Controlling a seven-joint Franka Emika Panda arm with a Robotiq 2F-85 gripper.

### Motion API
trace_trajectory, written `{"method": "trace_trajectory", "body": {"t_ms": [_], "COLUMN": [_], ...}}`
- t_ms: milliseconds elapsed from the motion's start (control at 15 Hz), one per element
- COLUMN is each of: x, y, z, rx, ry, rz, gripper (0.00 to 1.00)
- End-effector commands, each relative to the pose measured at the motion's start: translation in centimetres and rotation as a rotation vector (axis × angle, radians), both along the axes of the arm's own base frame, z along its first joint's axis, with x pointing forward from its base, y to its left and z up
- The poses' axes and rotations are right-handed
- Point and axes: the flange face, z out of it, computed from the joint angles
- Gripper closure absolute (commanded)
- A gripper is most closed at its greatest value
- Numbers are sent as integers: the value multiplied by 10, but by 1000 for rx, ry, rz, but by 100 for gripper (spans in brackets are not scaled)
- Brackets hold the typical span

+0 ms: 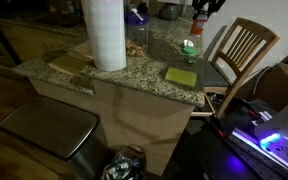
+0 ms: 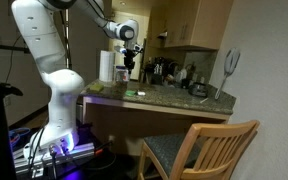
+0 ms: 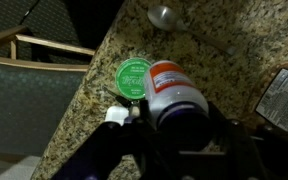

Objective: Put the bottle on top of the green object

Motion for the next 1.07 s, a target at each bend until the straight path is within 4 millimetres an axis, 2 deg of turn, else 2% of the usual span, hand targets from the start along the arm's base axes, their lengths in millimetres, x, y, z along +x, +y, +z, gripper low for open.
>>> {"method": "trace_trajectory", "body": {"t_ms": [0, 67, 133, 267, 333, 667, 1000], "x": [0, 0, 0, 0, 0, 1, 1], "y": [-1, 0, 0, 0, 0, -5, 3], "z": [2, 1, 1, 1, 1, 3, 1], "rx": [-20, -5, -5, -5, -5, -208, -86], "ry": [-2, 0, 0, 0, 0, -49, -33], "rz": [-7, 1, 1, 1, 1, -7, -72], "gripper": [70, 70, 45, 45, 70, 70, 70]}}
